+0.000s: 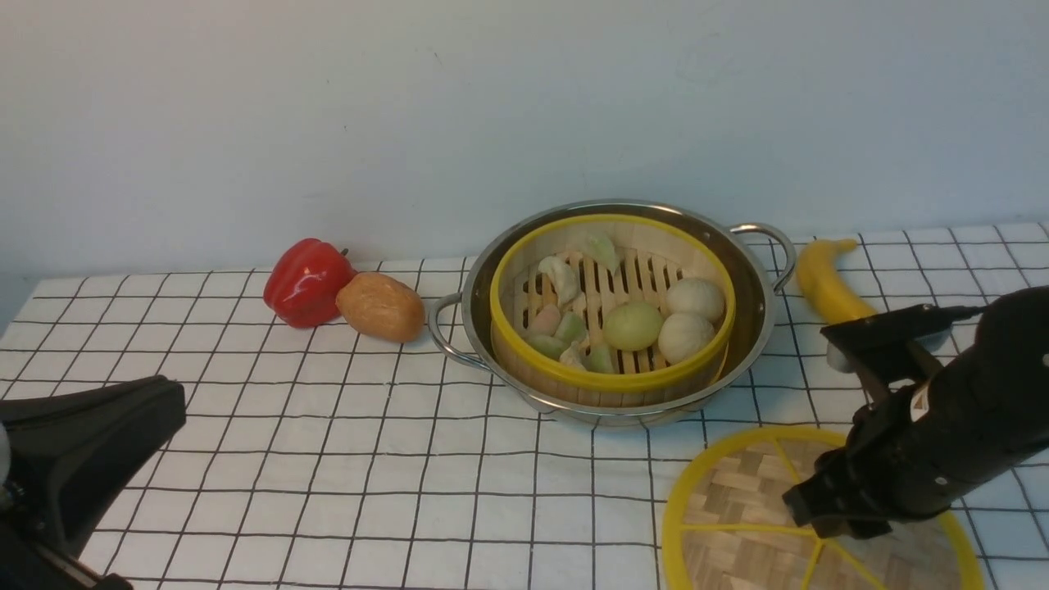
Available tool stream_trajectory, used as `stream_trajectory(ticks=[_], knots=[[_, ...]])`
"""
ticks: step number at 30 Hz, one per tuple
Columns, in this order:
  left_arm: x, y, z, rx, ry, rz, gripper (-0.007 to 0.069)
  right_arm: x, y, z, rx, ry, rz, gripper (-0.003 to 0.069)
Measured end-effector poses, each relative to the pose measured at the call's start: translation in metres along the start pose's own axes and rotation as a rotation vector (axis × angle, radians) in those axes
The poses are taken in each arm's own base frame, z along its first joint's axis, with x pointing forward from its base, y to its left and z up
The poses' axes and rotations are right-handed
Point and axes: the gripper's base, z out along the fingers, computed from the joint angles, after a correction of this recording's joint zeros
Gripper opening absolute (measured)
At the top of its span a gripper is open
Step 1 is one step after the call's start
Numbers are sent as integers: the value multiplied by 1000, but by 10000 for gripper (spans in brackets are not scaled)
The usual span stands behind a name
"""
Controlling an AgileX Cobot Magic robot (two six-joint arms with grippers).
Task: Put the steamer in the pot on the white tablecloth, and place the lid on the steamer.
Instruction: 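Move the gripper down to the bamboo steamer lid and grasp its center knob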
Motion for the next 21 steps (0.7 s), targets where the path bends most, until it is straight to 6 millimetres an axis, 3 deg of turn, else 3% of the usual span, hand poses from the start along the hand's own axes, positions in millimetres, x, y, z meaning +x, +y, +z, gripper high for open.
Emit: stream_trajectory(ticks=[11,16,19,21], knots=[[0,0,0,1,5,1,-22,-2,0,16,-3,33,21,234],[1,0,0,3,9,1,-22,-10,3,8,-10,45,16,145],[1,0,0,3,10,1,-22,-21,8,-7,-20,90,5,11],[1,0,0,3,10,1,-22,-24,10,-14,-23,120,0,-11]])
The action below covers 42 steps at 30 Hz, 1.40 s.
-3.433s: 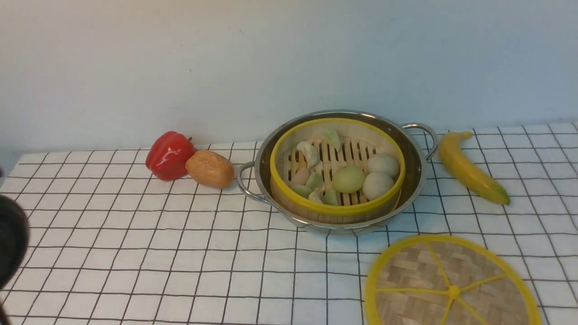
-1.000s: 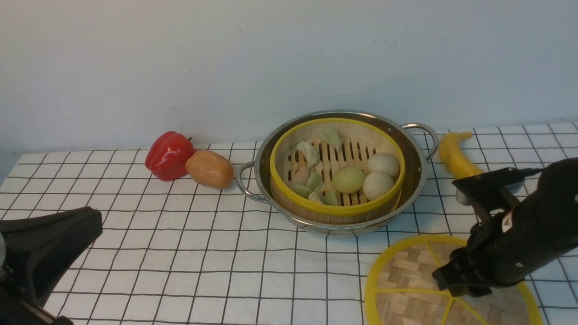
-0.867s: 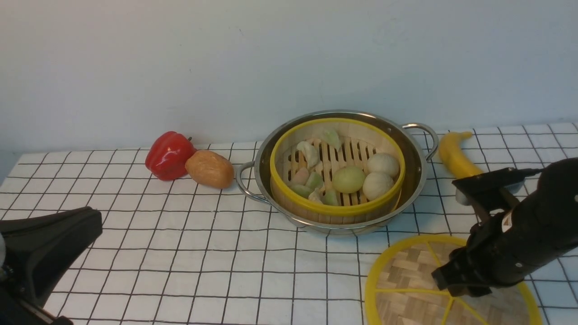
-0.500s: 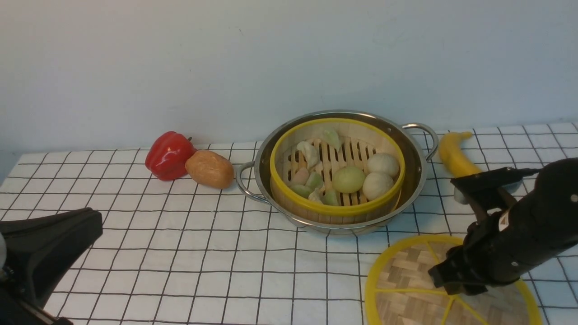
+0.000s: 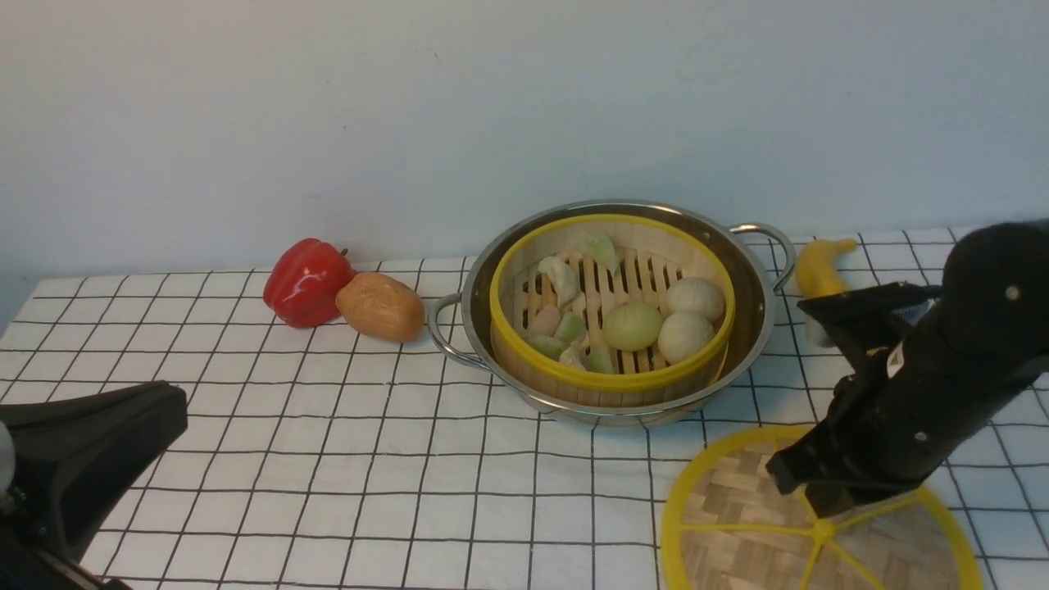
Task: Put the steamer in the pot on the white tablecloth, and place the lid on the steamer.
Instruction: 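Move the gripper down to the bamboo steamer lid and grasp its center knob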
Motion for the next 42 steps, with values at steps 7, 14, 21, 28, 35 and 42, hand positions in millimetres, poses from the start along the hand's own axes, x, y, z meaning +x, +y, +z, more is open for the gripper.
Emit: stream_trajectory(ticks=[7,14,21,28,35,42], knots=[[0,0,0,0,0,0,-22,-6,2,-13,10,31,-21,0],[0,0,0,0,0,5,-22,-5,1,-14,20,34,-27,187],[0,0,0,0,0,8,-22,-7,2,-14,19,21,-27,443],[0,0,0,0,0,8,-22,-7,1,-9,19,-11,-25,471],[0,0,0,0,0,8,-22,-5,-3,6,29,24,-20,403],[0,0,0,0,0,9,-22,-6,-5,19,45,56,-27,385]])
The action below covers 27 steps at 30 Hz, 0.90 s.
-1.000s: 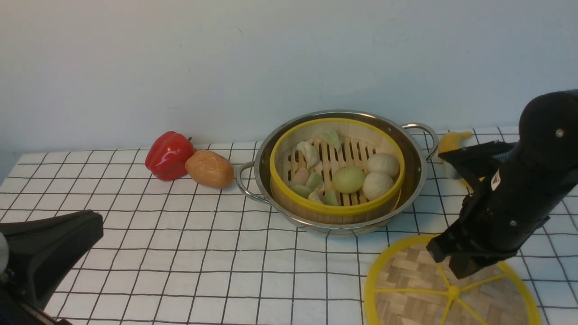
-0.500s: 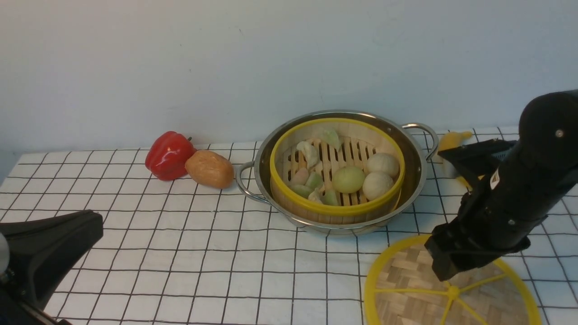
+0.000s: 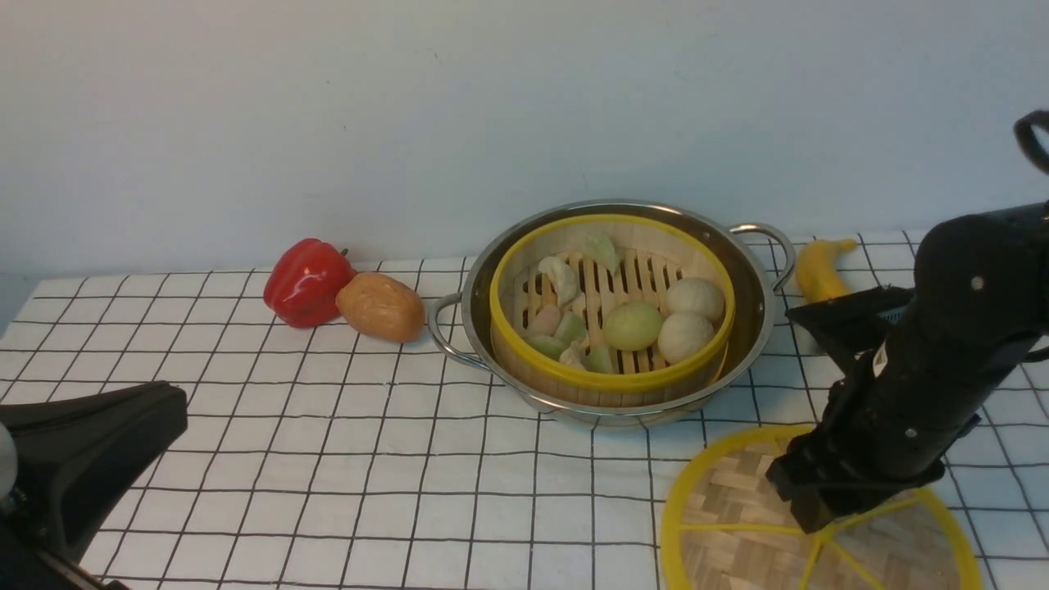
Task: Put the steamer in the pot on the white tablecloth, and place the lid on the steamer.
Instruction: 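Move the gripper down to the bamboo steamer lid and grasp its center knob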
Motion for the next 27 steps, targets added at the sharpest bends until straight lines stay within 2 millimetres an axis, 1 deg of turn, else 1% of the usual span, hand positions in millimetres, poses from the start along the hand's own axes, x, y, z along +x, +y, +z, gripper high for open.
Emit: stream_trajectory(ticks=[3,9,11,13,14,15,16,17,19,22,25,27], knots=[[0,0,0,0,0,0,-22,-1,-1,9,3,22,-6,382],[0,0,0,0,1,0,-22,0,0,13,-6,49,2,381],[0,0,0,0,1,0,-22,1,-1,15,-5,59,3,370],[0,0,0,0,1,0,-22,2,-1,16,-3,64,3,333],[0,0,0,0,1,0,-22,2,-1,16,-3,64,3,294],[0,0,0,0,1,0,-22,2,-1,16,-3,64,3,279],[0,0,0,0,1,0,-22,2,-1,16,-3,65,3,244],[0,0,0,0,1,0,-22,2,-1,17,-7,68,5,160],[0,0,0,-2,2,4,-22,2,-1,17,-7,69,2,146],[0,1,0,-6,3,10,-22,4,-1,16,-7,82,-1,146],[0,1,0,-13,5,21,-22,8,-1,13,-4,143,-13,146],[1,2,0,-18,7,30,-22,13,-1,4,7,208,-27,146]])
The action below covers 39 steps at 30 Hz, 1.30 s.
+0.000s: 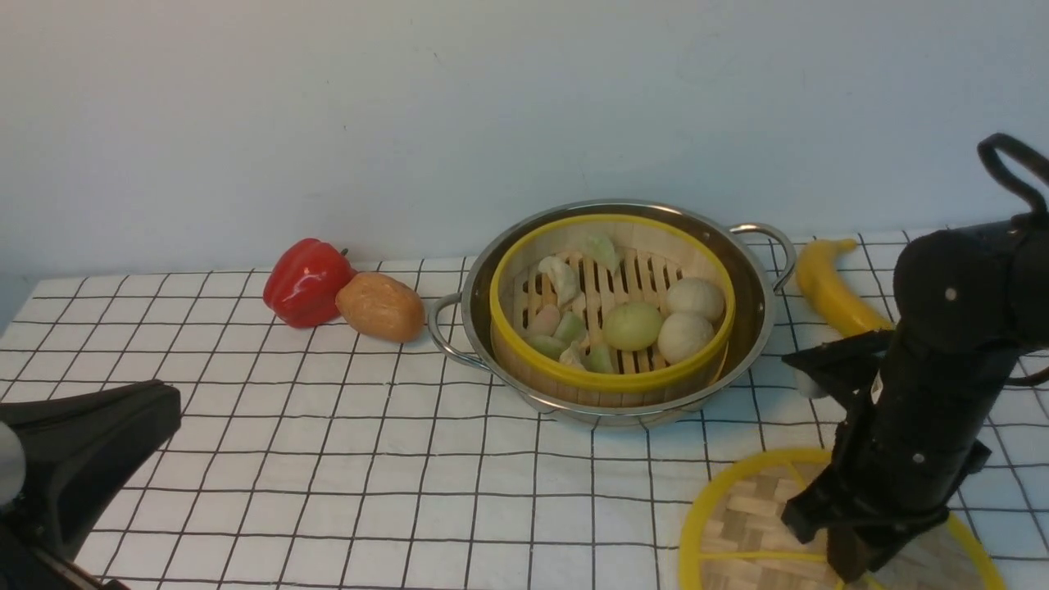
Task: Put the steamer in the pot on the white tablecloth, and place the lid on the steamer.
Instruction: 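Move the gripper down to the bamboo steamer lid and grasp its center knob, then place the bamboo steamer lid onto the steamer basket in the pot with the right gripper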
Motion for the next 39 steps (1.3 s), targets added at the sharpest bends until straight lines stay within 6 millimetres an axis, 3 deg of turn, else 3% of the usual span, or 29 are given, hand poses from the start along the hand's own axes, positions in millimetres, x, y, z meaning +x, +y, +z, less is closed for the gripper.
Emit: stream_trajectory(ticks=[3,6,11,16,17,19,20,21,26,32,39], knots=[[0,0,0,-5,2,8,-22,2,2,-20,-1,-39,-12,146],[0,1,0,-8,3,13,-22,8,8,-63,-26,-195,-22,146],[0,1,0,-9,3,14,-22,15,15,-108,-60,-344,-35,146],[0,1,0,-9,3,14,-22,-2,20,-140,-70,-452,-63,146],[0,1,0,-9,3,14,-22,-18,22,-148,-72,-477,-67,146],[0,1,0,-9,3,14,-22,-29,24,-150,-72,-489,-69,146],[0,1,0,-9,3,14,-22,-51,25,-150,-73,-498,-70,146],[0,1,0,-9,3,14,-22,-54,26,-153,-74,-510,-72,146],[0,1,0,-11,4,19,-22,-116,30,-144,-79,-545,-76,146],[1,2,0,-24,8,40,-22,-151,32,-133,-89,-568,-78,146],[1,3,0,-32,11,52,-22,-162,36,-118,-100,-542,-84,146]])
